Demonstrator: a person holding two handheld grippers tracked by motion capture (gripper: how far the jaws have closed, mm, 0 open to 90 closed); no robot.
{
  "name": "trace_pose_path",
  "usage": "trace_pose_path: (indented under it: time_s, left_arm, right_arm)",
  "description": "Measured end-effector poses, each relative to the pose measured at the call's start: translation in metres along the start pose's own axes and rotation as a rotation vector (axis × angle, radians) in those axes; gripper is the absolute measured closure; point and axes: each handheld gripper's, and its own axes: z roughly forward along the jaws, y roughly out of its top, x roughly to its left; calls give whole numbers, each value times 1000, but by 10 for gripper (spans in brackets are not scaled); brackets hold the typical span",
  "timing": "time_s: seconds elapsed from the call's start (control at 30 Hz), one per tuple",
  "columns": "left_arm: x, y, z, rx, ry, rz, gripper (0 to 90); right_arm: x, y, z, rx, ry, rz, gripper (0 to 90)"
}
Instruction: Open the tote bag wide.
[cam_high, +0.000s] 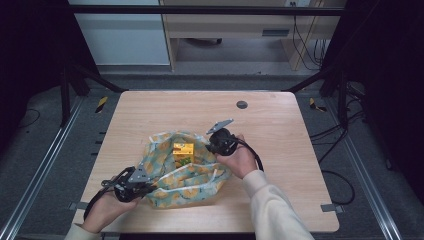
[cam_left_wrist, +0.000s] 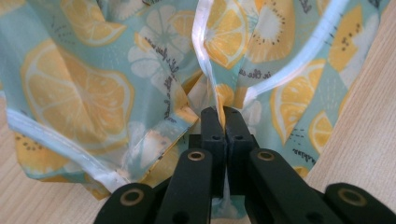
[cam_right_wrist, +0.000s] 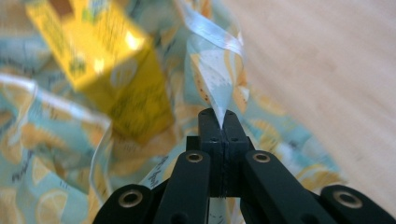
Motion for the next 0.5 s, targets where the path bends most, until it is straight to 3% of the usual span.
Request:
trace_pose_path:
  time_s: [0.23, 0.5]
  left_arm:
    - [0, 0, 2, 23, -15, 13, 894]
    - [0, -1, 4, 28, -20, 12, 894]
  right_arm:
    - [-20, 19, -11, -61, -18, 73, 900]
    - [-25, 20, -11, -69, -27, 78, 900]
